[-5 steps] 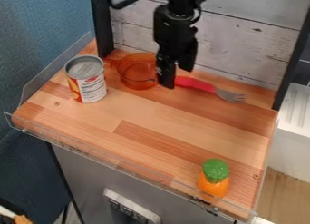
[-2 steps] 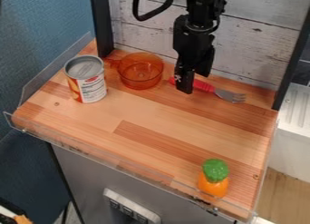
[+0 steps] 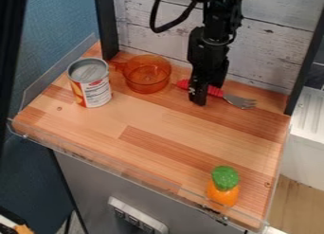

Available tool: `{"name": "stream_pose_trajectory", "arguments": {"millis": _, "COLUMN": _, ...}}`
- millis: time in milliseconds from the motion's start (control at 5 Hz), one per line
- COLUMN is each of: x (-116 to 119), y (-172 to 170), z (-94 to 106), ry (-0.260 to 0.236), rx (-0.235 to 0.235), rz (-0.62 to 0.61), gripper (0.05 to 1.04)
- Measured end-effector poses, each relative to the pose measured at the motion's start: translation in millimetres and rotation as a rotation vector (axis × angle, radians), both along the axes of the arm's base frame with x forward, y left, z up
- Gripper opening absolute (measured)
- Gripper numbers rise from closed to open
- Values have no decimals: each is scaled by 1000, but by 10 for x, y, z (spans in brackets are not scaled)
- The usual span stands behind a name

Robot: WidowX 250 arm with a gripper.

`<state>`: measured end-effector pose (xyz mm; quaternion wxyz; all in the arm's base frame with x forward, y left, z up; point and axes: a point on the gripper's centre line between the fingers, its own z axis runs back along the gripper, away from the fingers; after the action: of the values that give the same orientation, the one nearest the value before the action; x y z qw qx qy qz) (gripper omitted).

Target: Move the red fork to the bottom left side of the table

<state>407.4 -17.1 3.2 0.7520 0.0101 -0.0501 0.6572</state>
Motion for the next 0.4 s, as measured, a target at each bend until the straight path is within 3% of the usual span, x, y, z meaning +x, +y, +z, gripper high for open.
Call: {"name": "stream_pose_trajectory", "arguments": {"millis": 400, "x": 14, "y": 11, "z": 3, "ry": -6, "rx": 11, "rz": 2, "gripper": 371}}
